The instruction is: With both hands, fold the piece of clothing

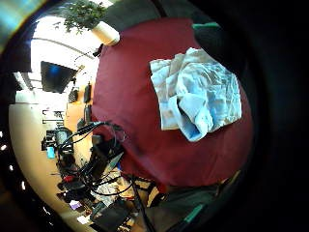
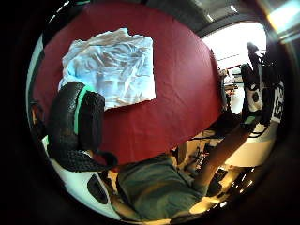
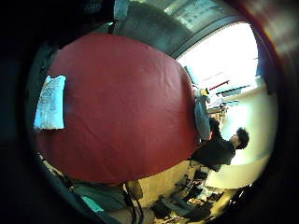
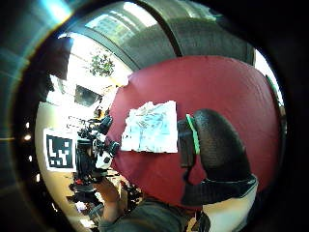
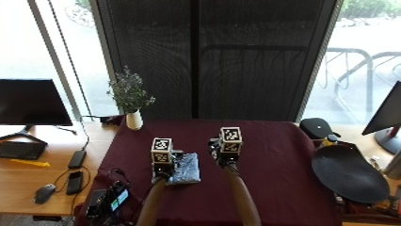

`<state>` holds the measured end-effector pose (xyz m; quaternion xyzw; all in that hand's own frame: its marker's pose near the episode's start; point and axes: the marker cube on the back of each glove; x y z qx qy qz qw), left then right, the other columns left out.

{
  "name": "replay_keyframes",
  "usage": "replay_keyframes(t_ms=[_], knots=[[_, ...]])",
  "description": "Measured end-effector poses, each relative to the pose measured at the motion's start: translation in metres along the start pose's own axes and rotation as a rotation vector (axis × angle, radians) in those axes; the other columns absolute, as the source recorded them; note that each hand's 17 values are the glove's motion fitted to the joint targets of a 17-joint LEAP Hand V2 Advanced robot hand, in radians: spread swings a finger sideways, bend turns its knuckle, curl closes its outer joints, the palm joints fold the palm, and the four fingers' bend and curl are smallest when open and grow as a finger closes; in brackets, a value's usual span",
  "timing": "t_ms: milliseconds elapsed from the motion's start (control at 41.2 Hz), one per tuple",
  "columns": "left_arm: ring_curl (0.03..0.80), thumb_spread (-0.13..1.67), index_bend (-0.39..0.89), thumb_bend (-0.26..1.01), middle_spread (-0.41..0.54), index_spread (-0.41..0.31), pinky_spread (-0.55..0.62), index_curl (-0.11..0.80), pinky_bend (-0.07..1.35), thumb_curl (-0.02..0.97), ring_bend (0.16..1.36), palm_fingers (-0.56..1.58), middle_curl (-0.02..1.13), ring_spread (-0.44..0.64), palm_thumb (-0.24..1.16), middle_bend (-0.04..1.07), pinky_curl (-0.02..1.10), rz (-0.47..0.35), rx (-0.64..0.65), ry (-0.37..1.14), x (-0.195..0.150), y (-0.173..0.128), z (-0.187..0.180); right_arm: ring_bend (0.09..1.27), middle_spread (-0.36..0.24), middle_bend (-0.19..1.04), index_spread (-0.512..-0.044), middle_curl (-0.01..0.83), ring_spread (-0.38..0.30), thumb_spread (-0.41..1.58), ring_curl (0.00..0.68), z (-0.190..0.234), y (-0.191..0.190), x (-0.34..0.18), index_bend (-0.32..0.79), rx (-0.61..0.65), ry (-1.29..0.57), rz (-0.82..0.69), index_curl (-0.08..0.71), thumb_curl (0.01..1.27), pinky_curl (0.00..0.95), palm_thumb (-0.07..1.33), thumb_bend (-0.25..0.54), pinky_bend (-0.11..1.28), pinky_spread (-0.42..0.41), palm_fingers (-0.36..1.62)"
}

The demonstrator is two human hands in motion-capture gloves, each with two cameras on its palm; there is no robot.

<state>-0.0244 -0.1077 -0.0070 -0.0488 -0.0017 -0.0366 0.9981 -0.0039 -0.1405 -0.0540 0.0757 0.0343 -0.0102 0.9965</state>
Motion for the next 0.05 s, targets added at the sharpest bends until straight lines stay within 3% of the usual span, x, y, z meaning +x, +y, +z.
replay_keyframes(t_ms=[49], knots=[[0.352, 1.41, 0.12, 0.00, -0.071, -0.103, 0.27, 0.271, 0.36, 0.273, 0.57, 0.43, 0.43, 0.08, 0.44, 0.23, 0.39, 0.006, 0.006, 0.007, 0.0002, -0.0025, 0.0030, 0.24, -0.043, 0.17, -0.353, 0.316, 0.130, 1.36, 0.312, 0.0026, 0.0002, 0.0012, 0.17, -0.010, -0.005, 0.001, 0.321, 0.35, 0.339, 0.59, -0.010, 0.64, 0.235, 0.24]])
